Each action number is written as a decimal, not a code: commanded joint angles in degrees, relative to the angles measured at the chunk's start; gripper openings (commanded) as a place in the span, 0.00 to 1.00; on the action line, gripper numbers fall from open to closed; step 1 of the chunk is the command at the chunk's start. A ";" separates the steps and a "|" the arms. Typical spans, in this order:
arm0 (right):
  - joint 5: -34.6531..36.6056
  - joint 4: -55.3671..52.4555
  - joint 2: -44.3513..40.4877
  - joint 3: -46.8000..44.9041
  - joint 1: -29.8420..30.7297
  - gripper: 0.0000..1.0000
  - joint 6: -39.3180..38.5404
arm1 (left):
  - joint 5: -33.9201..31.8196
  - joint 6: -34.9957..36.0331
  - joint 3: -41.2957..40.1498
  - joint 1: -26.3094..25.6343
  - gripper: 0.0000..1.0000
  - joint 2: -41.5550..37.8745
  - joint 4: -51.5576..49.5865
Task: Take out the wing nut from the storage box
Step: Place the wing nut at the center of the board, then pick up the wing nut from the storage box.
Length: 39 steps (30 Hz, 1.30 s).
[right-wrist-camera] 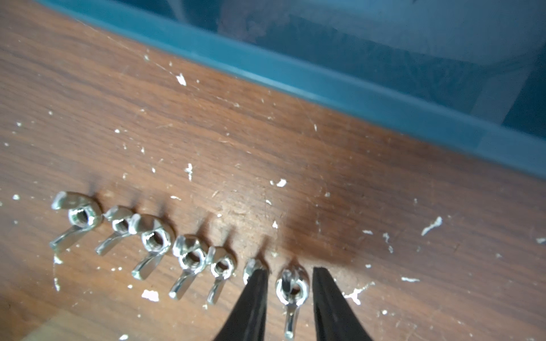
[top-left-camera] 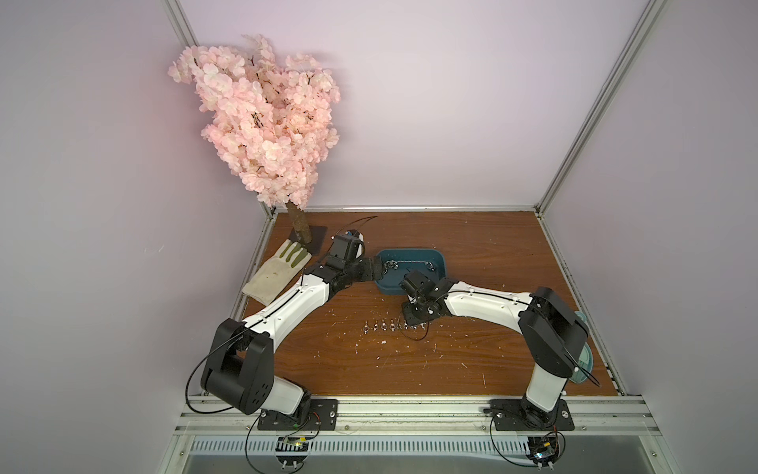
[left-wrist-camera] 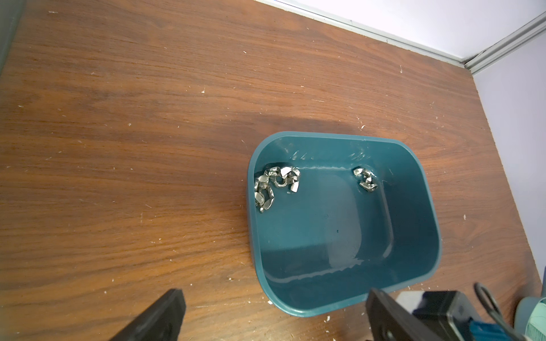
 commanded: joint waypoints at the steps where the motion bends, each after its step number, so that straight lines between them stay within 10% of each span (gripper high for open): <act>1: 2.73 -1.25 -2.55 1.80 0.15 0.36 -0.45 | -0.09 0.87 1.69 0.64 1.00 1.53 -0.02; 17: 2.00 11.58 -12.34 0.29 -6.89 0.91 -12.18 | 2.65 0.90 11.97 0.68 0.99 11.44 -2.05; 39: -10.95 8.77 19.27 31.68 -12.75 0.55 -24.47 | 2.78 -0.60 15.02 9.31 1.00 10.86 -6.63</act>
